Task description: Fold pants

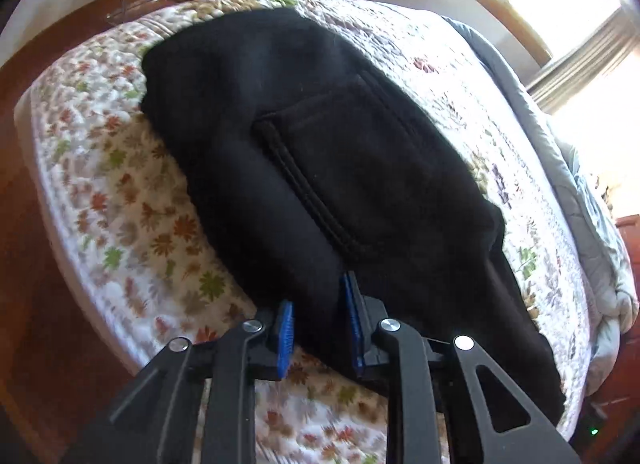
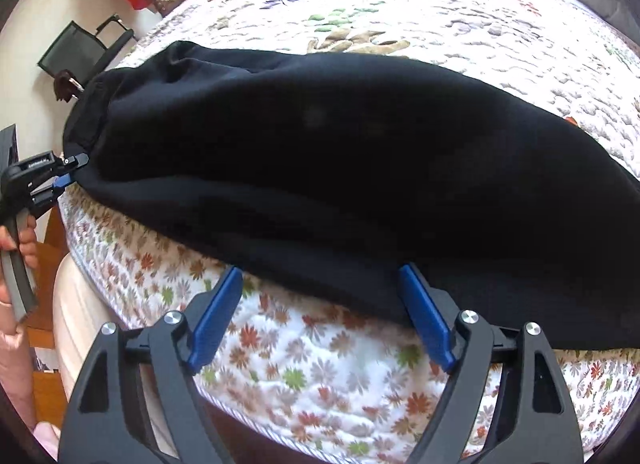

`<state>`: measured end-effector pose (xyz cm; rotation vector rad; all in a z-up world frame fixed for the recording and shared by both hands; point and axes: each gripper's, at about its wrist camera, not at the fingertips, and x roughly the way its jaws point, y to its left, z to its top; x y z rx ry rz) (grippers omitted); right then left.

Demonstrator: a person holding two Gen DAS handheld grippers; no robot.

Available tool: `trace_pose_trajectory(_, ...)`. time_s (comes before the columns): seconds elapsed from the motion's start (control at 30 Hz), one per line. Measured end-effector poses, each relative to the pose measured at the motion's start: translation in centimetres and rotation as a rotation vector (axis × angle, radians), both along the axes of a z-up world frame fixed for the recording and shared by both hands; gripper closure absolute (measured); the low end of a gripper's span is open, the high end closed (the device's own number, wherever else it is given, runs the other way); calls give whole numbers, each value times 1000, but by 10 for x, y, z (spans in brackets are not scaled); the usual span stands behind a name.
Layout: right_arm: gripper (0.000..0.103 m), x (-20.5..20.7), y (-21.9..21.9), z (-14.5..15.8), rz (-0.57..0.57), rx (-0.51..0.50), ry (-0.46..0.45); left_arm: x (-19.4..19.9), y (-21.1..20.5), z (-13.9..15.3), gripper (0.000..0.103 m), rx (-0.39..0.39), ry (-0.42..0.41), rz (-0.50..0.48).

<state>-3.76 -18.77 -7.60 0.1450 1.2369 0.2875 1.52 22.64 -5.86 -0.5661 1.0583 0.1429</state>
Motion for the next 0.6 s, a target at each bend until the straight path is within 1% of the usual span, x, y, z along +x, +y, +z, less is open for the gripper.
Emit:
trace_pose_trajectory(0.1,24,-1,-14,12,-51,79,1,-16,-19,32,81,67,-43,4)
trace_pose_trajectory(0.17,24,0,-22,22,-76,138,-21,-26,-38,53,80,87,-113,-21)
trace_pose_trajectory(0.23,24,2,-23,27,-86,136,-30,-32,-58,67,80,83,-159,-77)
trace_pose_trajectory(0.27,24,3,-22,27,-87,127,-34,-32,-74,71,80,82,-170,-110)
trace_pose_trajectory(0.3,24,4,-22,24,-86,122,-30,-33,-80,75,80,74,-179,-129)
trace_pose_trajectory(0.33,24,4,-21,19,-86,118,-16,-32,-85,77,77,72,-187,-148)
trace_pose_trajectory(0.37,24,3,-21,9,-88,112,15,-29,-99,75,70,79,-191,-190)
trace_pose_trajectory(0.4,23,2,-21,-3,-88,111,48,-30,-110,71,67,97,-183,-210)
trace_pose_trajectory(0.43,23,1,-21,-7,-86,110,40,-23,-121,62,66,123,-166,-230)
trace_pose_trajectory(0.47,23,-1,-21,-8,-76,109,13,-17,-130,48,66,149,-134,-257)
trace_pose_trajectory(0.5,22,-1,-20,-7,-69,111,6,-9,-132,38,66,159,-97,-276)
trace_pose_trajectory(0.53,22,-1,-21,-5,-68,123,4,0,-136,18,66,157,-34,-308)
trace_pose_trajectory(0.57,22,0,-24,-5,-71,137,6,5,-137,5,66,147,11,-319)
trace_pose_trajectory(0.6,23,1,-26,-6,-75,151,8,11,-135,-15,65,137,44,-322)
